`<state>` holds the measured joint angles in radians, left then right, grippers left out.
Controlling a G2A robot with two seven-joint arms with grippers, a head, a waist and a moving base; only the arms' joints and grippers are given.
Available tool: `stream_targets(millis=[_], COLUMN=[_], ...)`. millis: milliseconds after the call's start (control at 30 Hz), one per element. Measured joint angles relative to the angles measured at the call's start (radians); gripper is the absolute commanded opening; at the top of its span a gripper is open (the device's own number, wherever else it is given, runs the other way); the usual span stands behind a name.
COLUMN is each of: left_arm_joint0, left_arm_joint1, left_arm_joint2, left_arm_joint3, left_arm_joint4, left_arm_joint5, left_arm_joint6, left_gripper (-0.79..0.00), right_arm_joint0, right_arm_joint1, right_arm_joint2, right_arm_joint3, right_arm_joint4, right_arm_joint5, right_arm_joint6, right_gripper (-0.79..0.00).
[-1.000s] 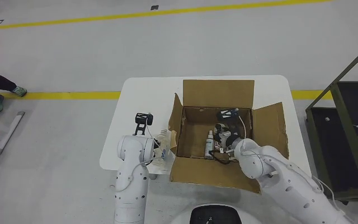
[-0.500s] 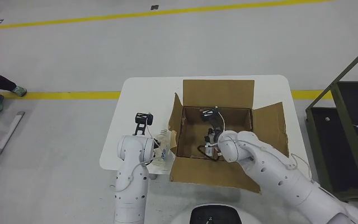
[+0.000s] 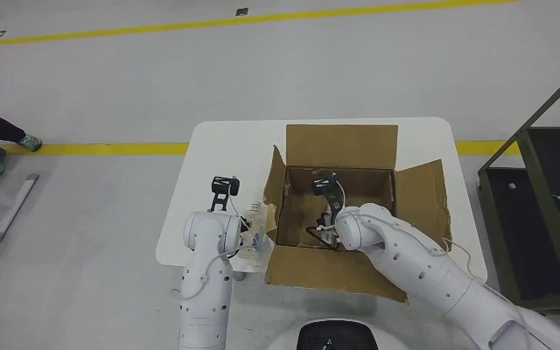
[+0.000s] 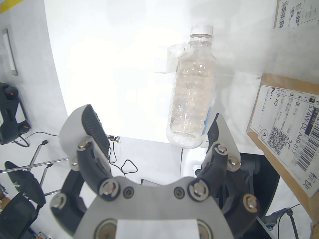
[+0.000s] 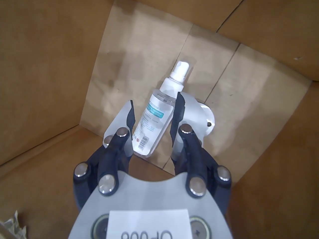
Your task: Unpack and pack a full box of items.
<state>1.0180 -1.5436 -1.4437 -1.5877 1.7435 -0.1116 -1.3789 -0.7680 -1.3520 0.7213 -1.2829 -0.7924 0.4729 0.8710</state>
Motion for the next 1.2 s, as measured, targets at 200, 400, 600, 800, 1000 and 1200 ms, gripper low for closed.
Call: stream_targets(millis=[200, 400, 600, 800, 1000, 1200], left_arm_joint0=[0.0, 0.0, 0.0, 0.0, 0.0, 0.0], left_arm_joint1=[0.0, 0.0, 0.0, 0.0, 0.0, 0.0], left_arm_joint2=[0.0, 0.0, 0.0, 0.0, 0.0, 0.0], left_arm_joint3=[0.0, 0.0, 0.0, 0.0, 0.0, 0.0], left_arm_joint4=[0.0, 0.0, 0.0, 0.0, 0.0, 0.0], left_arm_joint5=[0.0, 0.0, 0.0, 0.0, 0.0, 0.0], left_arm_joint6=[0.0, 0.0, 0.0, 0.0, 0.0, 0.0], left_gripper=[0.0, 0.0, 0.0, 0.0, 0.0, 0.0], right_arm_joint0=[0.009, 0.021, 0.04, 0.059, 0.074, 0.058], right_arm_joint1=[-0.023, -0.043, -0.063, -0.084, -0.099, -0.093], right_arm_joint2=[-0.023, -0.038, -0.051, -0.063, -0.064, -0.012], right_arm_joint3=[0.045, 0.093, 0.149, 0.202, 0.234, 0.179], right_arm_joint4=[0.008, 0.014, 0.021, 0.027, 0.023, 0.033], right_arm_joint5=[-0.003, -0.016, -0.045, -0.067, -0.076, -0.087], right_arm_joint6=[-0.012, -0.016, -0.019, -0.021, -0.026, -0.061], right_gripper=[-0.416, -0.409, -0.403, -0.465, -0.785, -0.785])
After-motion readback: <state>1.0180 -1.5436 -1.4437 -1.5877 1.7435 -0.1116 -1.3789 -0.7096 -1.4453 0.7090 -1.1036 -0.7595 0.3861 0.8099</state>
